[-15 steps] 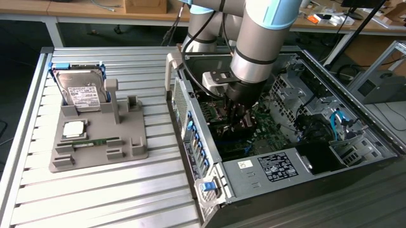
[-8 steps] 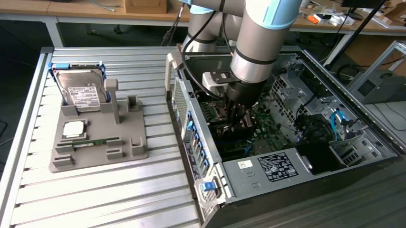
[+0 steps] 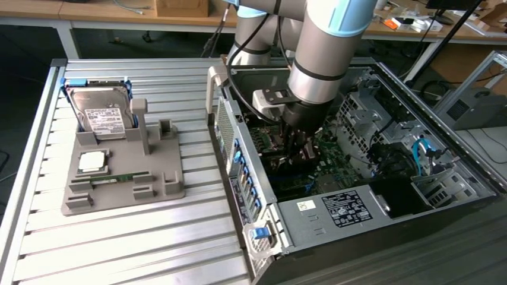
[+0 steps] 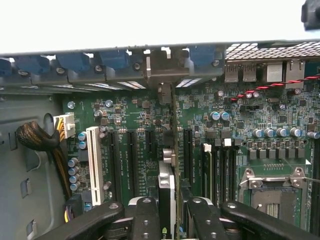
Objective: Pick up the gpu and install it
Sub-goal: 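Insert the gpu into the slot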
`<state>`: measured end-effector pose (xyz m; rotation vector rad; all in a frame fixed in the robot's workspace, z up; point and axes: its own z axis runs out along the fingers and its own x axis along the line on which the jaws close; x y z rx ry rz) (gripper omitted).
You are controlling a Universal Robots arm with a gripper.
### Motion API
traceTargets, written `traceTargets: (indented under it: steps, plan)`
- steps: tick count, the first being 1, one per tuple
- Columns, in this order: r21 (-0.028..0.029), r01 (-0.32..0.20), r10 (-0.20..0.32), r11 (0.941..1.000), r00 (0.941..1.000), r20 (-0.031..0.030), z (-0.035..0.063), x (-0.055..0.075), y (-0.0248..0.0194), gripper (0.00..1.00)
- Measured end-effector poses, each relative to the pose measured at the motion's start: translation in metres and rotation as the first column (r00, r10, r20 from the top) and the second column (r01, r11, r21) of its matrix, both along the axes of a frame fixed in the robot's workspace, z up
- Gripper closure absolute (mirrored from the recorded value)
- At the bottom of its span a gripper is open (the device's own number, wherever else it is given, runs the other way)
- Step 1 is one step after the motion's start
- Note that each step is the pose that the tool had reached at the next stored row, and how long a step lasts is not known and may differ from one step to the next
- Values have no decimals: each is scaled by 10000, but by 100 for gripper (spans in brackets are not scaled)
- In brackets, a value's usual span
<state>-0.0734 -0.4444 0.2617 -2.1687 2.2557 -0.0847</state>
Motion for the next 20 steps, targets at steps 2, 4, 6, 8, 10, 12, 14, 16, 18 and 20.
traceTargets:
  steps: [2, 4, 6, 8, 10, 12, 14, 16, 18, 20]
  plan:
    - [-9, -8, 8, 10000, 10000, -4, 21, 0, -1, 73]
    - [-7, -33, 33, 10000, 10000, -4, 31, 0, -1, 73]
    - [20, -68, 68, 10000, 10000, -4, 32, -1, -1, 73]
    - [104, -131, 131, 9999, 9999, -4, 33, 0, -1, 73]
    - [189, -193, 193, 9996, 9998, -2, 33, 0, -1, 73]
    - [233, -225, 225, 9995, 9997, -2, 33, -1, -1, 73]
    - [245, -228, 228, 9994, 9997, 0, 32, 0, -1, 73]
    - [244, -229, 229, 9994, 9997, -1, 32, 0, -2, 73]
    - [246, -228, 228, 9994, 9997, 0, 36, -1, -3, 73]
    - [242, -228, 228, 9994, 9997, -2, 55, 0, -3, 73]
